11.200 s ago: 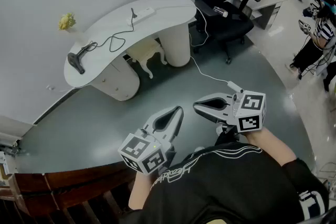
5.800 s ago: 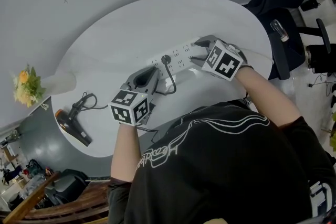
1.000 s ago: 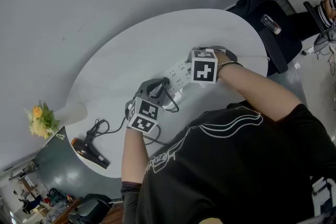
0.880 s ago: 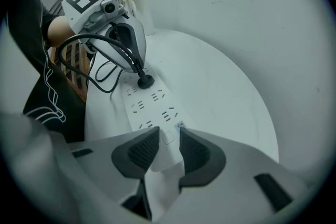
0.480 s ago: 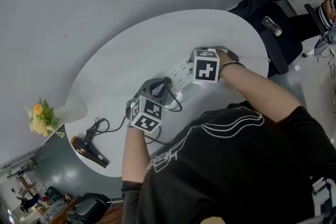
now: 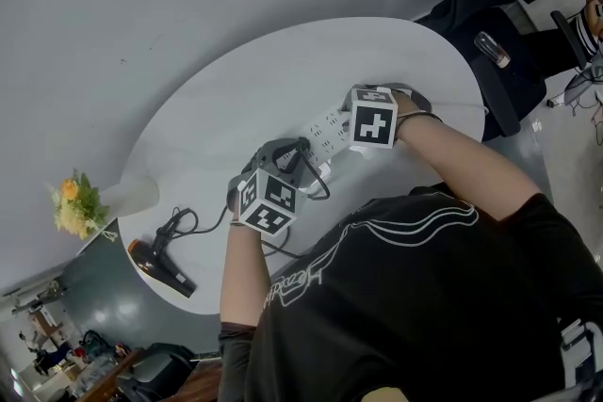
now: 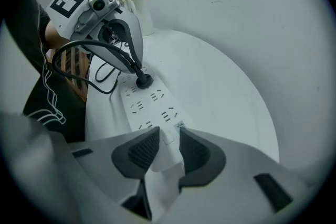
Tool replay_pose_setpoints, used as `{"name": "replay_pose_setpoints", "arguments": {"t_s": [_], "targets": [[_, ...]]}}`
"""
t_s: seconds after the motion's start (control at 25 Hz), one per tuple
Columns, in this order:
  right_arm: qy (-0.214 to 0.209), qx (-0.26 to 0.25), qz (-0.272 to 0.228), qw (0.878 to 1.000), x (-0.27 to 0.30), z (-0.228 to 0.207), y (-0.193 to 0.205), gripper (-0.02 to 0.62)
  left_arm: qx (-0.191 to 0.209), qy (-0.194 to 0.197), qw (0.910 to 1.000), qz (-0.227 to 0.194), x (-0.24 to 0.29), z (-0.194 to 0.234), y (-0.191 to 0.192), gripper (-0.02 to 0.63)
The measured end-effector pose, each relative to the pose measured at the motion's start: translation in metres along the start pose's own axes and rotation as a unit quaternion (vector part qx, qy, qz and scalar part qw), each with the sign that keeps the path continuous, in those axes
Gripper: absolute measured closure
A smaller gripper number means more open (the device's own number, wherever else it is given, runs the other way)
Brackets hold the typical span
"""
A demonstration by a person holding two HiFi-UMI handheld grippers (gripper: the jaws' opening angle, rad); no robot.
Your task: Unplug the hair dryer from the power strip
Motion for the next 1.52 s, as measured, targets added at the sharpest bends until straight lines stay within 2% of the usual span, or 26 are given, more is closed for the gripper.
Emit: {"name": "replay_pose_setpoints", "arguments": {"t_s": [0.12, 0.2, 0.32, 0.36, 0.4, 0.52, 0.6, 0.68, 0.84, 0.96, 1.24, 1.4, 1.44, 1.52], "targets": [[-0.001, -0.001, 0.001, 1.0, 0.001, 0.002, -0.001, 0.491, 0.001, 0.004, 1.0, 0.003, 0.0, -0.001, 0.003, 0.569], [0.001, -0.003, 0.001, 1.0, 0.001, 0.002, -0.001, 0.491, -0.031, 0.013, 0.9994, -0.01, 0.001, 0.005, 0.006, 0.569], [0.005, -0.001, -0.003, 1.0, 0.002, 0.002, -0.003, 0.491, -0.105, 0.03, 0.9935, -0.031, 0.002, 0.018, 0.011, 0.569], [0.005, 0.0, -0.004, 1.0, 0.002, 0.003, -0.003, 0.491, -0.106, 0.029, 0.9934, -0.031, 0.001, 0.019, 0.01, 0.569], [0.004, 0.002, -0.004, 1.0, 0.002, 0.002, -0.003, 0.491, -0.089, 0.024, 0.9954, -0.025, 0.001, 0.018, 0.009, 0.569], [0.002, 0.003, -0.001, 1.0, 0.001, 0.001, -0.003, 0.491, 0.003, 0.009, 0.9999, -0.006, -0.002, 0.007, 0.002, 0.569], [0.002, 0.0, 0.002, 1.0, 0.002, 0.002, -0.004, 0.491, 0.035, 0.006, 0.9988, -0.034, -0.012, 0.003, -0.009, 0.569], [0.002, 0.0, 0.003, 1.0, 0.002, 0.002, -0.004, 0.491, 0.018, -0.004, 0.9975, -0.068, -0.026, 0.015, -0.023, 0.569], [0.003, 0.007, -0.002, 1.0, 0.002, 0.003, -0.003, 0.491, -0.011, -0.017, 0.999, -0.04, -0.039, 0.041, -0.013, 0.569], [0.001, 0.006, 0.0, 1.0, 0.001, 0.002, -0.003, 0.489, -0.046, -0.019, 0.997, -0.06, -0.052, 0.046, -0.009, 0.568], [0.002, 0.033, -0.02, 0.999, 0.0, 0.003, -0.003, 0.488, -0.097, -0.064, 0.9898, -0.082, -0.077, 0.042, -0.012, 0.568], [-0.006, 0.106, -0.051, 0.993, -0.005, -0.001, -0.003, 0.48, -0.153, -0.101, 0.9763, -0.115, -0.101, 0.038, -0.009, 0.568], [-0.006, 0.125, -0.056, 0.991, -0.008, -0.002, -0.001, 0.519, -0.17, -0.11, 0.9713, -0.125, -0.107, 0.037, -0.009, 0.567], [0.002, 0.149, -0.081, 0.986, -0.017, -0.003, -0.002, 0.548, -0.206, -0.123, 0.9601, -0.144, -0.121, 0.034, -0.009, 0.568]]}}
Point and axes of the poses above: the fingertips, and each gripper's own axes: x forward along the fingers, z to its left, y out of its underside, the point moved 4 cm from there along -x, backward along the fingers, and after that the axes turned 1 degree about z, right-handed, at the moved point
